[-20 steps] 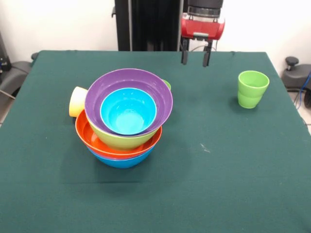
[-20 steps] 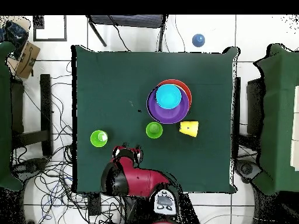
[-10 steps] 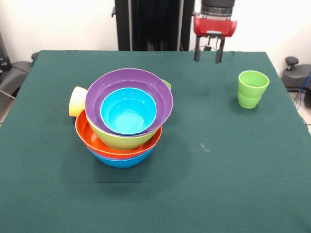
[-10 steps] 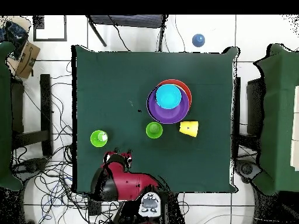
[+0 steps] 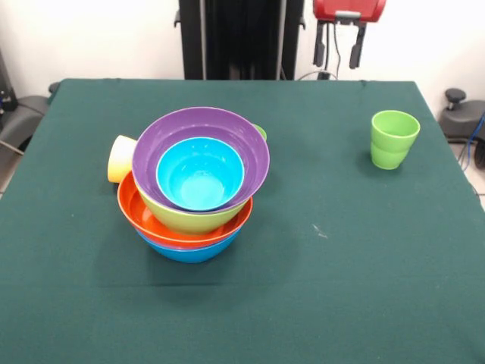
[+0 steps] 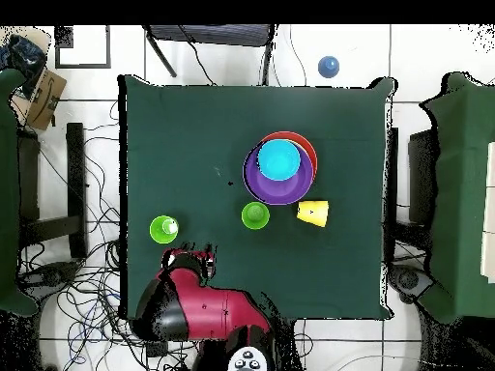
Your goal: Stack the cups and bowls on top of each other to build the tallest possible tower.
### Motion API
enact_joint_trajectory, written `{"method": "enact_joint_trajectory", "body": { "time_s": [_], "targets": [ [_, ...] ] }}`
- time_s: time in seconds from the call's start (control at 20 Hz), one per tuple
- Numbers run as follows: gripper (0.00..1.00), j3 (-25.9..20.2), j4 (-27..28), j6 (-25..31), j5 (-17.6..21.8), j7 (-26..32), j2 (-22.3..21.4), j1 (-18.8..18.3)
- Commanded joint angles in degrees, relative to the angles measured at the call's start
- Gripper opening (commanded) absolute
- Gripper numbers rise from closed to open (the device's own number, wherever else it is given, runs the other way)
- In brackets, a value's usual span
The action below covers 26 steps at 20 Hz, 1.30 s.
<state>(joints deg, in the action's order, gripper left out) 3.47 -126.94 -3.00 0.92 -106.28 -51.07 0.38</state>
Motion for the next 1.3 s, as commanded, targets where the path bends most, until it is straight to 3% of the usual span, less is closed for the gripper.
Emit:
{"method": "enact_joint_trajectory", "body": {
  "time_s": [0.05, 0.45, 0.7, 1.3],
  "targets": [
    [1.0, -6.4, -1.6, 2.9, -3.2, -12.3, 0.4, 0.6],
    [1.0, -3.3, -1.1, 0.0, -7.6, -15.7, 2.6, 6.2],
    [1.0, -1.3, -0.1, -1.6, -8.1, -17.2, 4.0, 8.7],
    [1.0, -2.8, 1.3, -7.0, -4.7, -19.5, 9.1, 6.4]
  ]
}}
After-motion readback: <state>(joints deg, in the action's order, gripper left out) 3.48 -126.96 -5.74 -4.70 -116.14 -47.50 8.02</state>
